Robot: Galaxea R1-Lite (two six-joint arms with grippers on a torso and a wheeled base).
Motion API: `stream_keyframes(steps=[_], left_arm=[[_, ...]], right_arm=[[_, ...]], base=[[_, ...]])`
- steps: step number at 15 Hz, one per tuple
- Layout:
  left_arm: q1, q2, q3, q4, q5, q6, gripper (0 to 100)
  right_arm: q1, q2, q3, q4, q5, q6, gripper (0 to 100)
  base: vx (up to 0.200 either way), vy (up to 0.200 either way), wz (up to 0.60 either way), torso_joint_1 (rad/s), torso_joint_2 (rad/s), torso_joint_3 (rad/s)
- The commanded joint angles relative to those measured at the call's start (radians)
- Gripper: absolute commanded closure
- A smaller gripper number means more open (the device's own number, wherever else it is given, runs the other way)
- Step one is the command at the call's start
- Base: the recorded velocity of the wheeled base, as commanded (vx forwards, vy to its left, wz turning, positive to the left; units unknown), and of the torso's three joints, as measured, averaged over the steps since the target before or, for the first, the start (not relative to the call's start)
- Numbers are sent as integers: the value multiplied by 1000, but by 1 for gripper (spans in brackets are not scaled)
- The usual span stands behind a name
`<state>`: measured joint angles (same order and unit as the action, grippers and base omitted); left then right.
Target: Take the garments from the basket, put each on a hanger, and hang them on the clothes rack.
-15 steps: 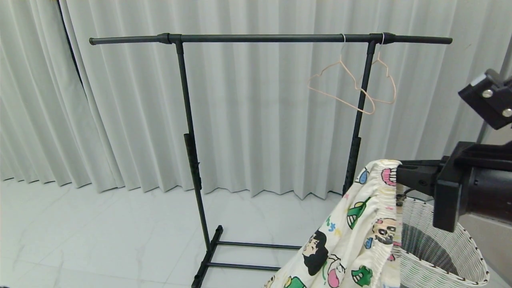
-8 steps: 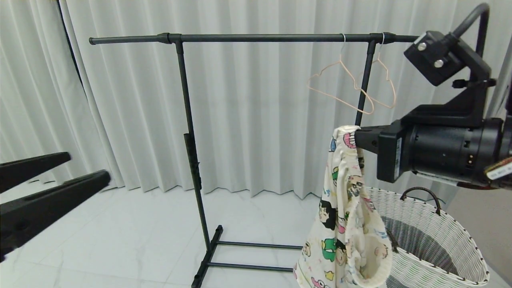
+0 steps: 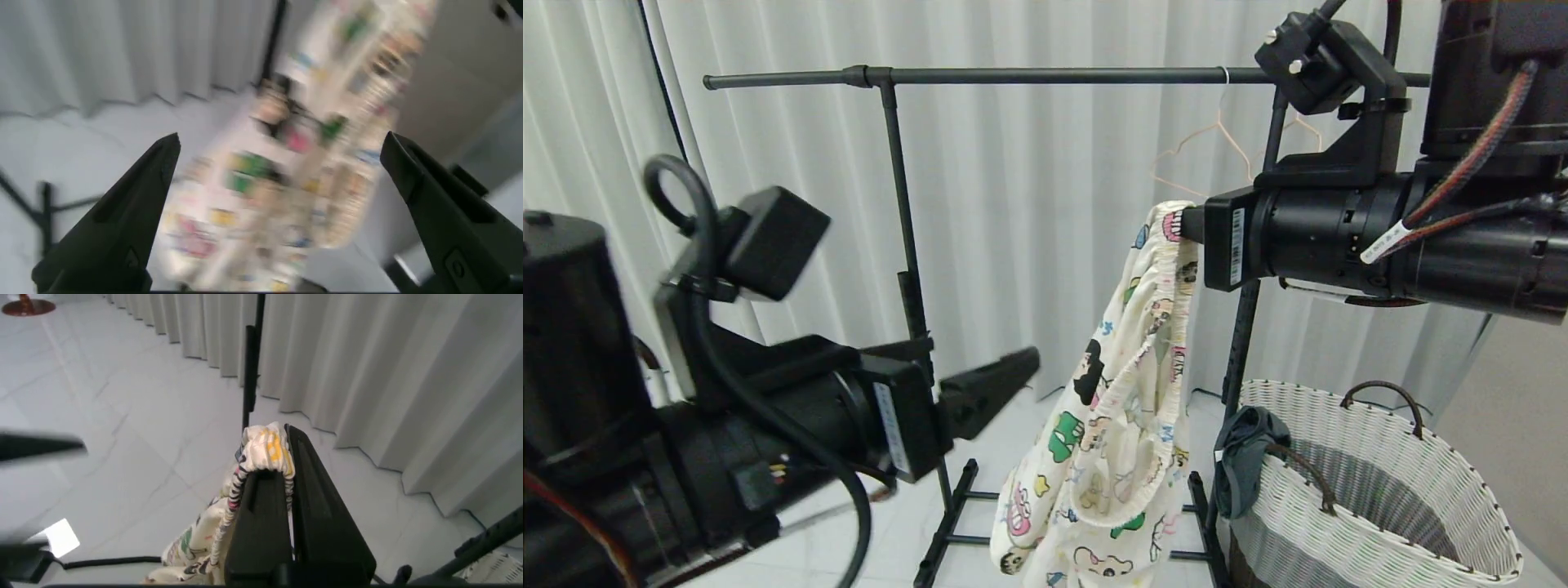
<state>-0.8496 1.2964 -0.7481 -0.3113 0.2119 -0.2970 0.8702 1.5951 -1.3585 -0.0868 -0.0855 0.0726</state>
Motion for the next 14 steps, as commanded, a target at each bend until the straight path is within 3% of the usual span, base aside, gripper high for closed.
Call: stream_keyframes(steps=[1,8,12,14], left_arm=[[-175,112,10,-11,50,-68,0],[-180,264,21,-19,49,-74,0],[-177,393,-2,-117,53,-80,0],[-166,411,10,-118,75,-108,0]], right_arm=[[26,22,-22,-1,0,0,100],[67,-3,-19,-1,-14,1,100],[67,-12,-11,-1,-20,1,100],[66,-23,-8,1,-69,1,100]], base=[[0,0,0,0,0,0],[0,0,0,0,0,0],[0,0,0,0,0,0],[0,0,0,0,0,0]])
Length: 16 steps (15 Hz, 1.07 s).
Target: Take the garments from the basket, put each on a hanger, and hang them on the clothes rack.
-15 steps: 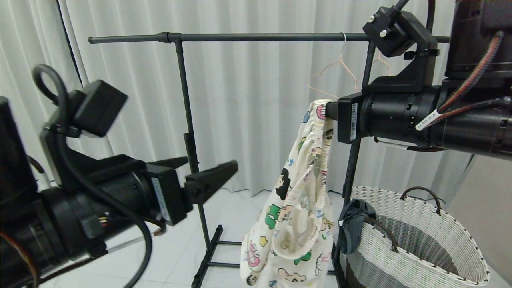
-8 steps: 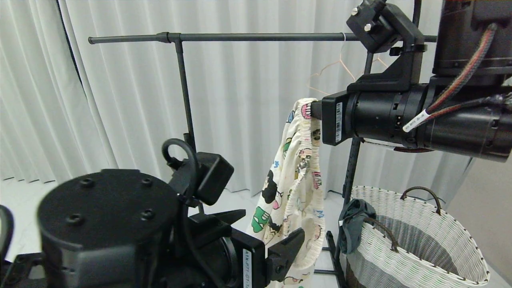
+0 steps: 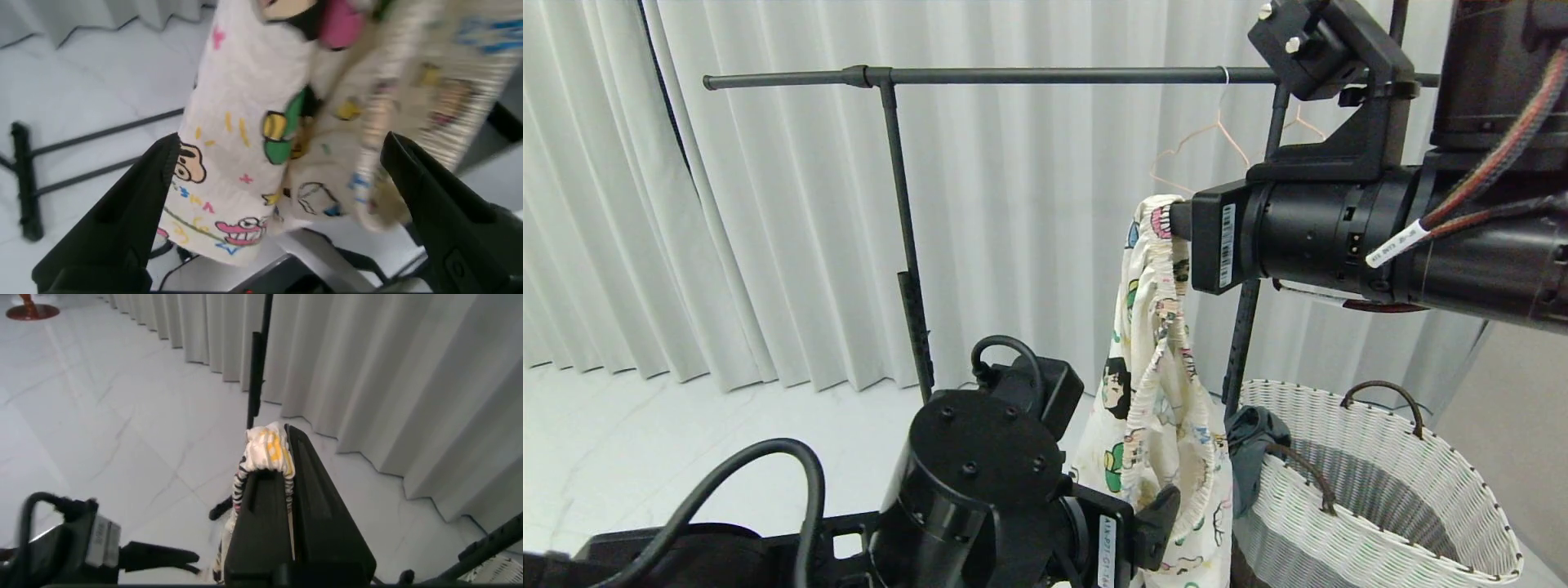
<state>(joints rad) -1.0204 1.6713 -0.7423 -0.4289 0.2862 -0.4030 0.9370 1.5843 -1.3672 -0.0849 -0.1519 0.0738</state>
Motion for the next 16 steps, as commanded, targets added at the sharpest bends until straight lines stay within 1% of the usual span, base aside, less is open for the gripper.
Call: stream_keyframes(steps=[1,3,4,7,10,11,13,16], left_arm=[[14,35,15,-1,25,-7,0],[43,36,38,-1,59,-7,0],[51,33,46,-1,73,-7,100],[51,15,63,-1,134,-10,100],[46,-25,100,-1,212,-2,100],[48,-68,107,-1,235,3,100],[63,-151,123,1,235,69,100],[68,-228,123,1,228,164,100]], right_arm=[[-1,-23,5,2,-5,0,100],[-3,-43,19,5,-5,0,100],[-3,-50,31,5,-5,-2,100],[-6,-95,71,7,-9,-3,100],[-52,-144,120,27,-38,-9,100],[-84,-182,145,63,-49,-11,100],[-118,-240,189,109,-51,-19,100],[-122,-305,260,109,-51,-25,100]], base=[[0,0,0,0,0,0],[0,0,0,0,0,0],[0,0,0,0,0,0],[0,0,0,0,0,0],[0,0,0,0,0,0],[0,0,0,0,0,0],[0,0,0,0,0,0],[0,0,0,0,0,0]])
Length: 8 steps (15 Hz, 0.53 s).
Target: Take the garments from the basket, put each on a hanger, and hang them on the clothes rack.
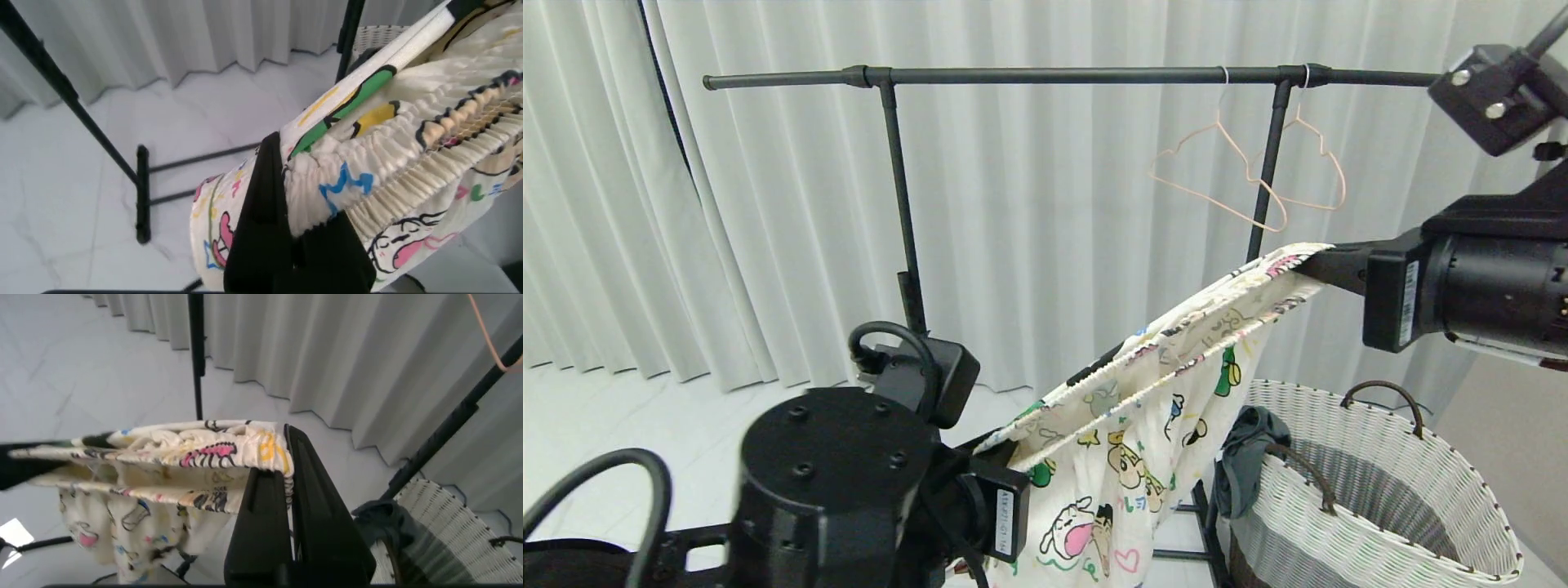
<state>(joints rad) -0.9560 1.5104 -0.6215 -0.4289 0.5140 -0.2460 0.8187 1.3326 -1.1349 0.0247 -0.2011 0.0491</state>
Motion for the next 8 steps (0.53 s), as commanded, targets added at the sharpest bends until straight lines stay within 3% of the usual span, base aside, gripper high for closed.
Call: stream_keyframes(steps=[1,4,6,7,8], left_arm=[[3,-79,5,1,-8,28,100],[0,-79,8,1,-28,37,100],[0,-72,6,-1,-34,37,100],[2,-70,8,-1,-45,34,0],[2,-70,16,-1,-48,34,0]], right_arm=[[-3,-61,33,-3,-1,0,100],[39,-61,18,-15,0,0,100],[123,-59,10,-20,0,0,100],[149,-58,7,-34,3,0,100],[166,-56,6,-54,5,0,100]], base=[[0,0,0,0,0,0],[0,0,0,0,0,0],[0,0,0,0,0,0],[0,0,0,0,0,0],[0,0,0,0,0,0]])
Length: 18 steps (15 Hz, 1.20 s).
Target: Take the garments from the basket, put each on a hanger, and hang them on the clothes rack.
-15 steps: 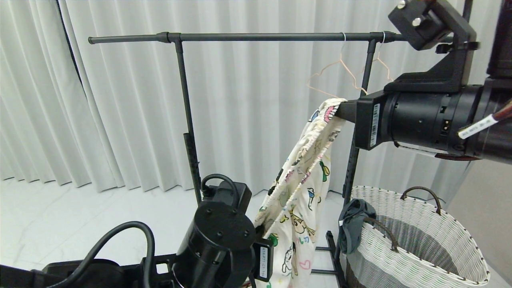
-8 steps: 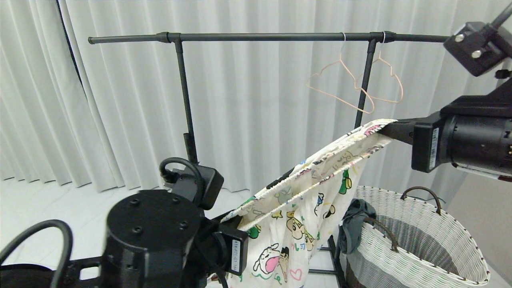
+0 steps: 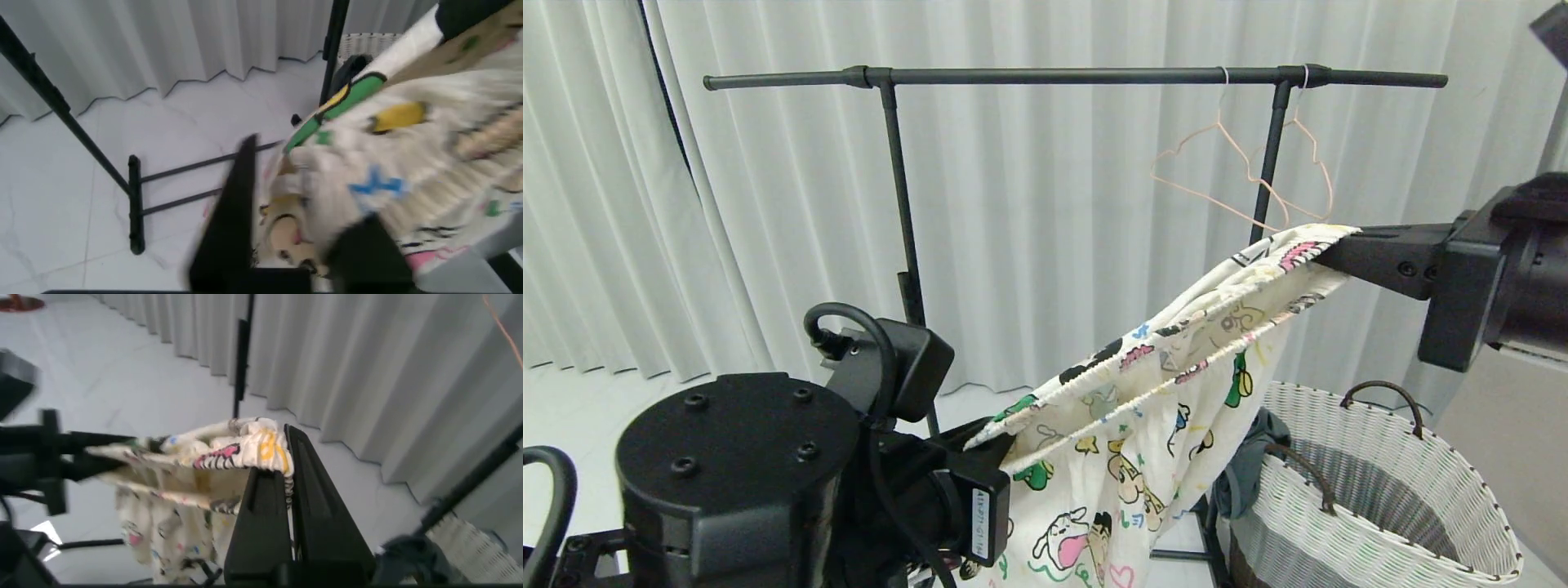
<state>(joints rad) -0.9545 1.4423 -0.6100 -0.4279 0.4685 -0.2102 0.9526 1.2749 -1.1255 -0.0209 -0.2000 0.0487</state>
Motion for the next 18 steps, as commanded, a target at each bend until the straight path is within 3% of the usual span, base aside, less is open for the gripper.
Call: stream_keyframes(steps=[1,12,13,16,18], left_arm=[[0,4,15,-2,-2,-1,0],[0,21,107,-3,-80,-6,0],[0,16,108,-3,-79,-5,100],[0,-25,116,-3,-68,0,100],[16,-102,84,24,-71,69,100]], right_arm=[[48,4,-7,-21,5,0,100],[68,-11,-40,-11,4,0,100],[66,-15,-36,-10,2,0,100],[11,-17,-28,38,-2,0,100],[-92,-28,-26,76,-1,0,100]], base=[[0,0,0,0,0,0],[0,0,0,0,0,0],[0,0,0,0,0,0],[0,0,0,0,0,0],[0,0,0,0,0,0]])
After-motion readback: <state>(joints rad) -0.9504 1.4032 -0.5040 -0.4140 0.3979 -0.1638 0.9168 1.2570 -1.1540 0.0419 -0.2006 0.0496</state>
